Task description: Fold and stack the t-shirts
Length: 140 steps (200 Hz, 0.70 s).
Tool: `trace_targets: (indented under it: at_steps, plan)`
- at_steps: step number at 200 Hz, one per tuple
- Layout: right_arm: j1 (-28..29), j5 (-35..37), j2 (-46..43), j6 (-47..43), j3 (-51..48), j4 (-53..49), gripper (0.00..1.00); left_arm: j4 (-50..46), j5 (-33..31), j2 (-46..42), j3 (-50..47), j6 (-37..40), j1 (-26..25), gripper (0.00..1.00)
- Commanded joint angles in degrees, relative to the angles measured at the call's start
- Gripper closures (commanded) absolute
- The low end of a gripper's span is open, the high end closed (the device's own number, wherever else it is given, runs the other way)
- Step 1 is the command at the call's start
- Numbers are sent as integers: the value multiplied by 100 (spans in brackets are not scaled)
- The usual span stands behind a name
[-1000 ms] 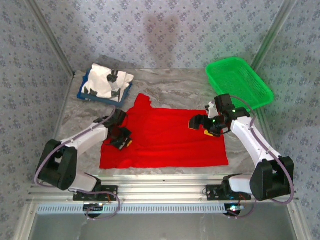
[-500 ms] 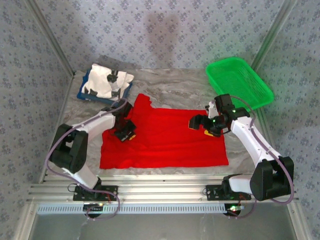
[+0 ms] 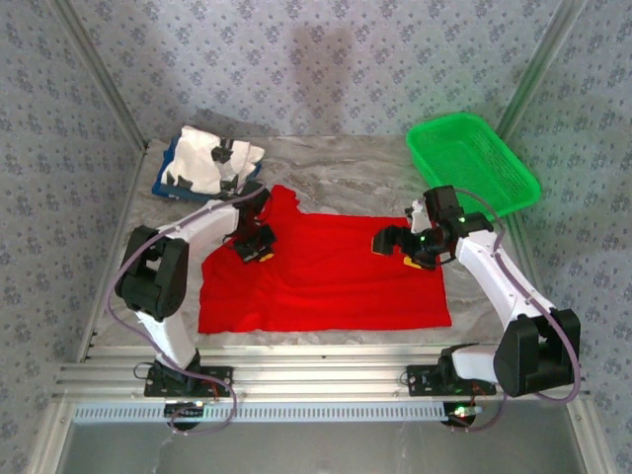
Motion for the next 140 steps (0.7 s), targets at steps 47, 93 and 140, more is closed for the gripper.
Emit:
trace_targets:
  at_steps: [47, 93, 140]
  plan:
    - [41, -51, -7, 163, -181, 73, 1, -171, -161, 227, 389, 284, -49, 82]
    - [98, -33, 41, 201, -133, 117, 0, 311, -68, -469, 704, -101, -54, 43]
    - [207, -7, 149, 268, -98, 185, 0, -26, -15, -1166, 205, -343, -3, 37]
